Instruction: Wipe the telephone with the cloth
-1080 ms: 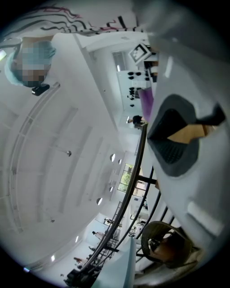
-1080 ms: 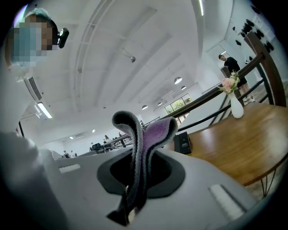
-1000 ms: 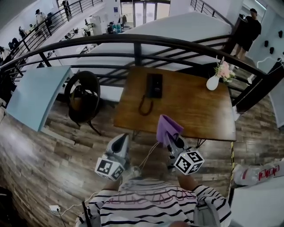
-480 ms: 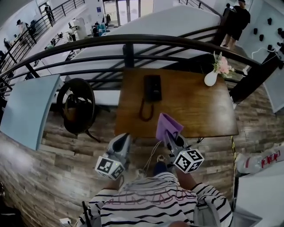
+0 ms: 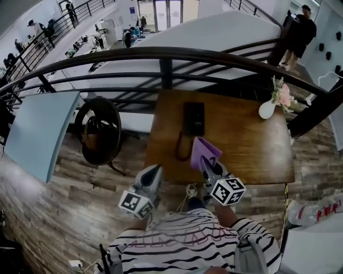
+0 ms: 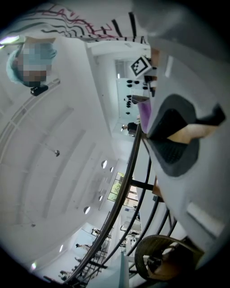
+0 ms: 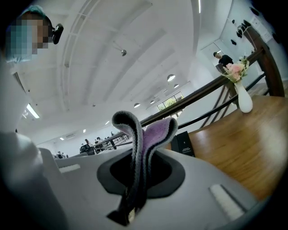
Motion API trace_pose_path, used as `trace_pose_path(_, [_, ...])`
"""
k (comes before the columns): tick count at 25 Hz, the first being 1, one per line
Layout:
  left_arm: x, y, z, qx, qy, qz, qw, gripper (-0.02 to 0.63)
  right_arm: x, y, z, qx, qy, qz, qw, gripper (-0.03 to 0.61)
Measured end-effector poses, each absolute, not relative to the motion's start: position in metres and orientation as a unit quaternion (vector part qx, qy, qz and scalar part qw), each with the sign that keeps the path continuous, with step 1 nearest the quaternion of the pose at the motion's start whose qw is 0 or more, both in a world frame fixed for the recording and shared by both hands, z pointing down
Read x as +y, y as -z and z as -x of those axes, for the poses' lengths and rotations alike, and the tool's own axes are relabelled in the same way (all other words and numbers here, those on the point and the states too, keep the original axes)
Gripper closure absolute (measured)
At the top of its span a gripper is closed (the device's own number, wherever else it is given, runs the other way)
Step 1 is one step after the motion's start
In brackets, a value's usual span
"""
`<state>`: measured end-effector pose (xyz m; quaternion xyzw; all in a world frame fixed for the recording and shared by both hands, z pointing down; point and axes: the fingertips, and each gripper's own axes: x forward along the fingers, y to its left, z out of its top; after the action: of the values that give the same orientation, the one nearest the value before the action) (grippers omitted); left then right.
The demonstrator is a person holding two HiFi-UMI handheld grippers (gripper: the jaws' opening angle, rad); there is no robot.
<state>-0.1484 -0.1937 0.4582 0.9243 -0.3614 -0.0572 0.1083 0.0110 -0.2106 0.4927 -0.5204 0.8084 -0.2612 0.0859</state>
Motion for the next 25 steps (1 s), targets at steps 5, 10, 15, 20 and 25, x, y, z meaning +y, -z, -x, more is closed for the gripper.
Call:
trace_pose_path(5, [-0.228, -0.455, 0.133, -0.38, 0.056, -0.917, 0.108, 0.612, -0.271, -0.501, -0.027, 0.817, 0.261, 0.509, 0.065, 0.543])
trace_pose_path(10, [-0.252, -0.457, 0.13, -0.405, 0.058, -0.905, 0.115, 0.612, -0.333, -0.513, -0.035, 0.827, 0.254, 0.5, 0.044, 0.543])
trace_pose_path(15, [-0.273, -0.459, 0.129, -0.438, 0.062, -0.888, 0.126, 0.612, -0.394, -0.532, -0.034, 0.836, 0.249, 0.488, 0.023, 0.543])
trace_pose_path(20, [-0.284, -0.464, 0.128, -0.462, 0.063, -0.875, 0.13, 0.612, -0.449, -0.558, -0.031, 0.834, 0.267, 0.484, 0.009, 0.543])
trace_pose_path(25, [-0.295, -0.473, 0.135, -0.487, 0.062, -0.861, 0.134, 0.612, -0.496, -0.589, -0.021, 0.833, 0.269, 0.484, -0.017, 0.543])
